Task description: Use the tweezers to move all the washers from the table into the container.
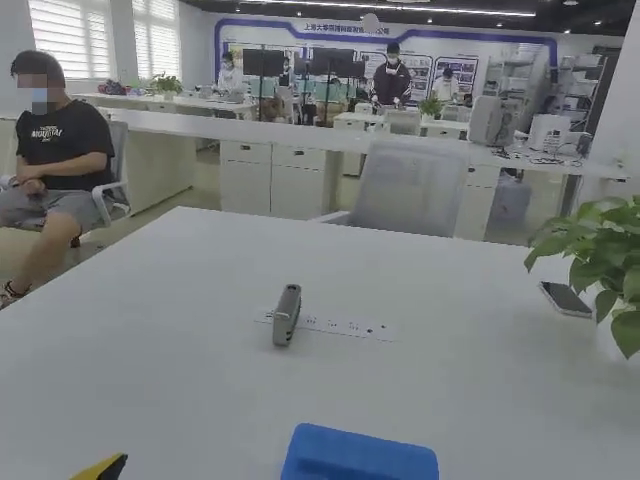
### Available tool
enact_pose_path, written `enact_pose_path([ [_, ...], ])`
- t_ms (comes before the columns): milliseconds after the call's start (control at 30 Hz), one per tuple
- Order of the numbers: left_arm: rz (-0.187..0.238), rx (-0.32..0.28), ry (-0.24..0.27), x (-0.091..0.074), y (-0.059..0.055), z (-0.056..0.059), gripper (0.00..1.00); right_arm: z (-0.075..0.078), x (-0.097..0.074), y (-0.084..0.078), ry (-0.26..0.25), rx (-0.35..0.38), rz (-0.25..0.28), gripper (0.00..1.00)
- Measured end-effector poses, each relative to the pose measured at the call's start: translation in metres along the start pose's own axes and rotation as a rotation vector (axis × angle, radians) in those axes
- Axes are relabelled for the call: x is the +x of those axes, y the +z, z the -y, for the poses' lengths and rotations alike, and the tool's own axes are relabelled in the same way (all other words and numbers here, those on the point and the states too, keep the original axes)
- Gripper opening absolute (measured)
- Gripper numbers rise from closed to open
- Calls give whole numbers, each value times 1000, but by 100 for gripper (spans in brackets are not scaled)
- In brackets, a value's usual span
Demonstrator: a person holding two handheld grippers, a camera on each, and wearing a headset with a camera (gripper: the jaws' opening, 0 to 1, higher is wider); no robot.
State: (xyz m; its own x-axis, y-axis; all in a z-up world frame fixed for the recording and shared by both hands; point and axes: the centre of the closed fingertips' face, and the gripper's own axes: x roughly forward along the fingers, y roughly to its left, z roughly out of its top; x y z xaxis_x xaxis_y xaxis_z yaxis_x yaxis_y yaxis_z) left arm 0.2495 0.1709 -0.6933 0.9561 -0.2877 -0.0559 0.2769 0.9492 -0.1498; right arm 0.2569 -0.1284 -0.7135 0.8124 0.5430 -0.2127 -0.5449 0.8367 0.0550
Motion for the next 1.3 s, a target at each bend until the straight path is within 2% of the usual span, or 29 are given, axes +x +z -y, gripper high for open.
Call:
enact_pose_path([
  [533,-1,3,-2,0,0,1,84,-2,1,-3,9,-17,-18,47],
  [1300,1,1,2,-1,1,0,83,-7,1,0,6,-25,-17,47],
])
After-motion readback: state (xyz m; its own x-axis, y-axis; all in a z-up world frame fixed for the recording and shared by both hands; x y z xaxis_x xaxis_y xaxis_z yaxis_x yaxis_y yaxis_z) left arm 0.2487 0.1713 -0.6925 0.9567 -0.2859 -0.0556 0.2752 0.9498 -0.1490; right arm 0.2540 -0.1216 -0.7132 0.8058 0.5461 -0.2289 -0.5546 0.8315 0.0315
